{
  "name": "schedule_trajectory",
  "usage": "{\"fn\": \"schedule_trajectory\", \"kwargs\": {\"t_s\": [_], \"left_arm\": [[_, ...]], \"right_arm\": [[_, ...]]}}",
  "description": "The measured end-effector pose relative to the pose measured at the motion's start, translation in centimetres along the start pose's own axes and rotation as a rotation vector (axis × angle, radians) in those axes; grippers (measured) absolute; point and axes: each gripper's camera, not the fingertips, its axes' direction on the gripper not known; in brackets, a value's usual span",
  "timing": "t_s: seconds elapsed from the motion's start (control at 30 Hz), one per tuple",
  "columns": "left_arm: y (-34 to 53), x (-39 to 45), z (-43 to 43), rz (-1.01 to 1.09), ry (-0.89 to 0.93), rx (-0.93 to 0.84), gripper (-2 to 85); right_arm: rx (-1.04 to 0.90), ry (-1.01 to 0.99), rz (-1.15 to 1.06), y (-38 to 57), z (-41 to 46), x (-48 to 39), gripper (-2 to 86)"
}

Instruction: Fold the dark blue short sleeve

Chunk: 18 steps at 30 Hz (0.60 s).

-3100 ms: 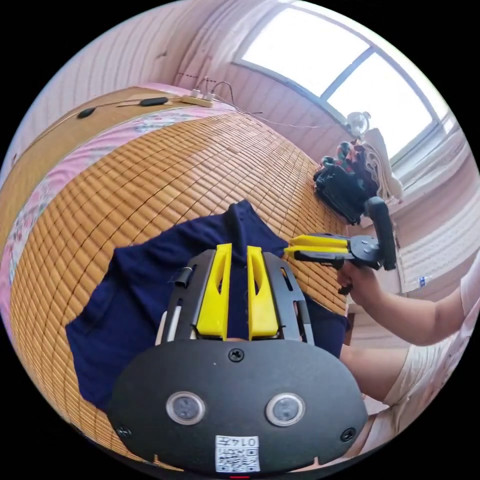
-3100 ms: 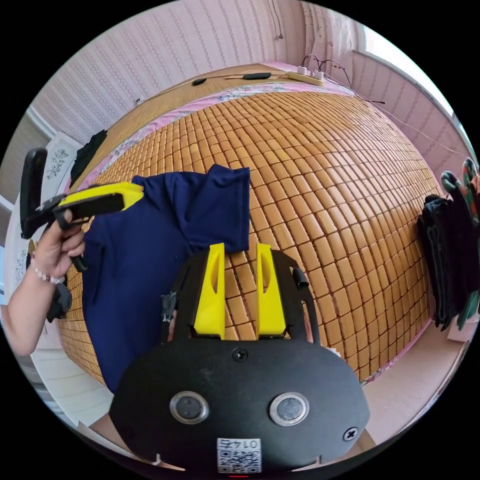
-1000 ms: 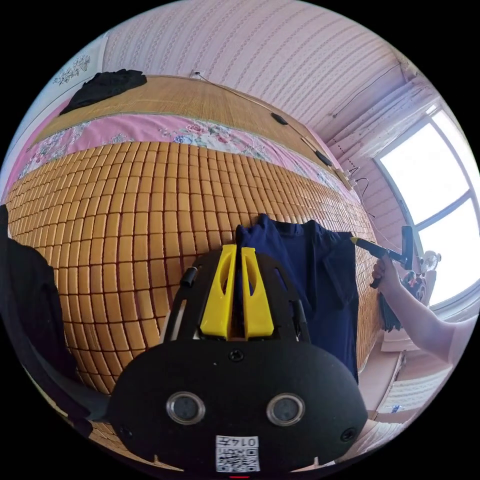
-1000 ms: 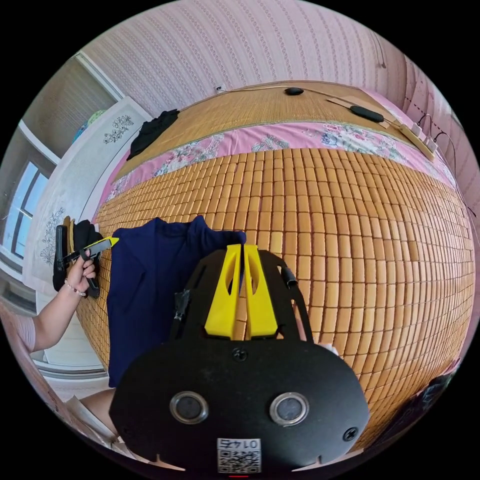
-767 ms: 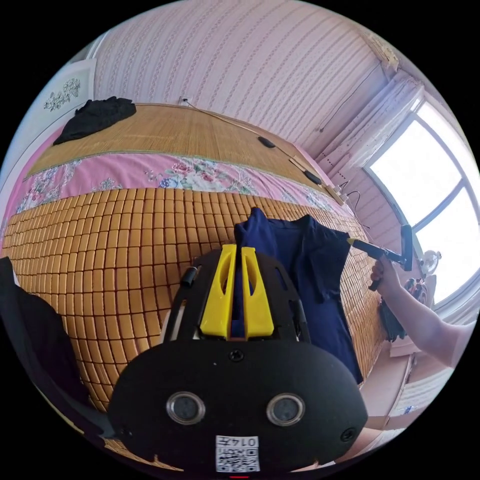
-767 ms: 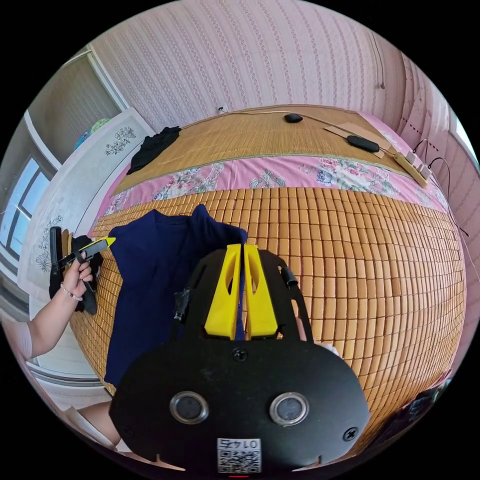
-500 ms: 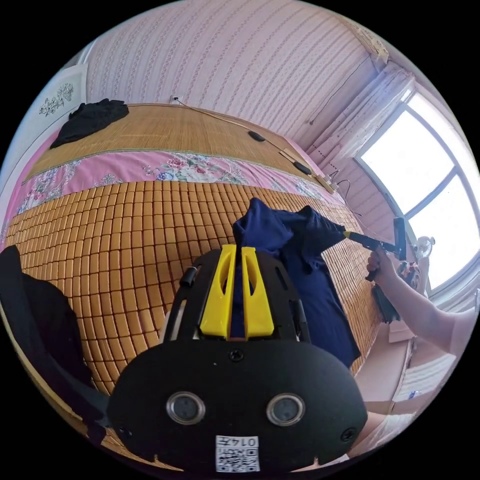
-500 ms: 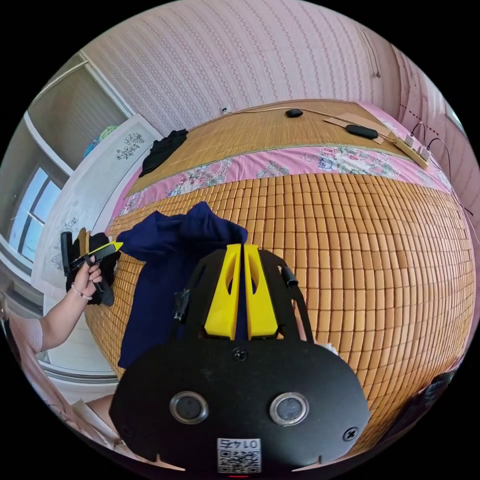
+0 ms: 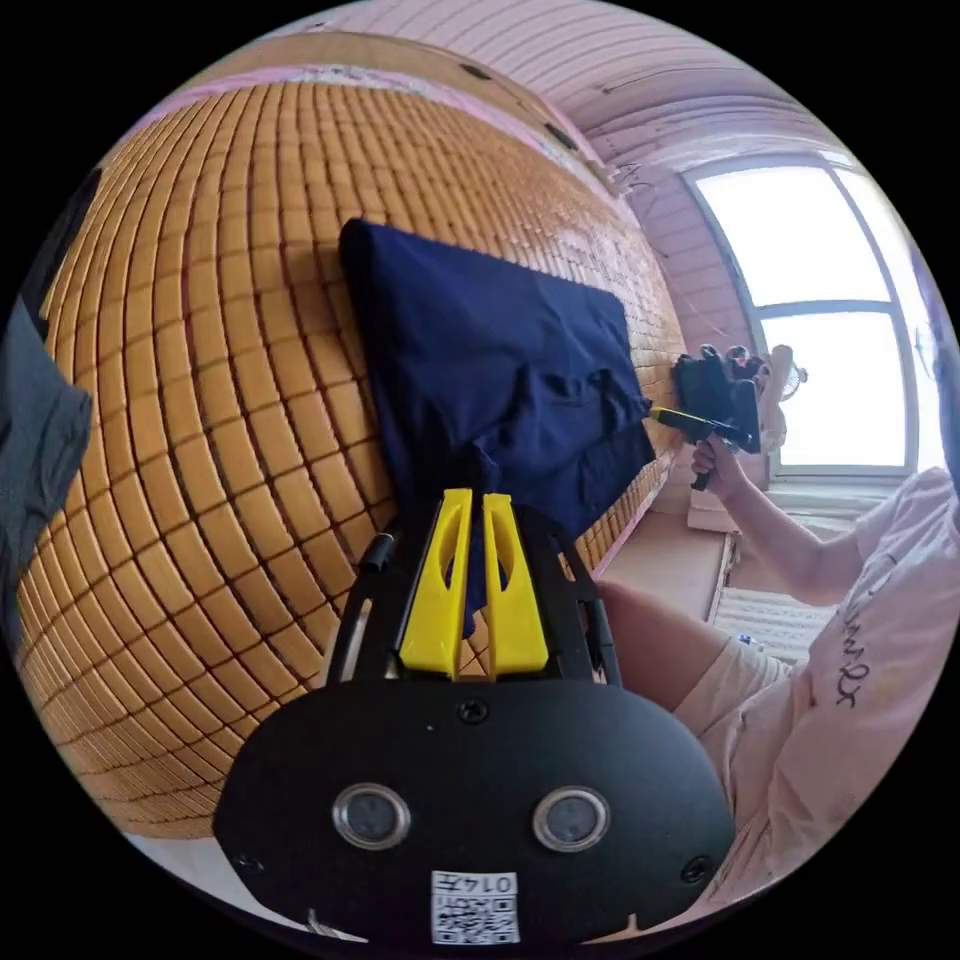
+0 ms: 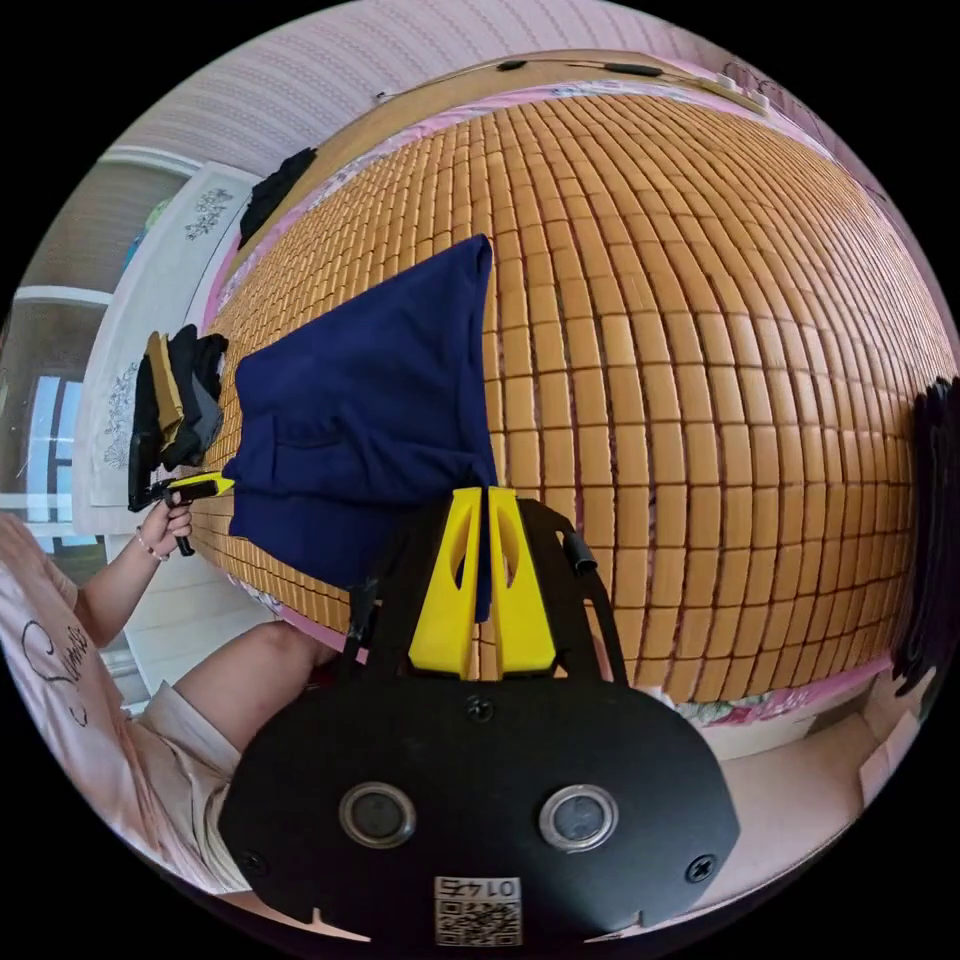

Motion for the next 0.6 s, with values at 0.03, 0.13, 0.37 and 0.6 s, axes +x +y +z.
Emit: {"fn": "schedule_trajectory", "kwargs": {"t_s": [0.03, 0.13, 0.37, 0.6], "left_arm": [[0.3, -0.4, 0.4, -0.021, 0.003, -0.009, -0.3], [1.3, -1.3, 1.0, -0.036, 0.037, 0.022, -0.3], [3.2, -0.2, 0.1, 0.025, -0.067, -0.01, -0.6], [7.3, -0.8, 1.1, 0.093, -0.204, -0.117, -0.7]], "right_arm": [[0.02, -0.006, 0.012, 0.5, -0.1, -0.1, 0.5], [0.05, 0.022, 0.048, 2.2, -0.6, -0.8, 0.5], [0.012, 0.036, -0.047, 4.7, -1.1, -4.0, 0.4], [-0.05, 0.071, -0.192, 7.6, 0.2, -9.3, 0.4]]}}
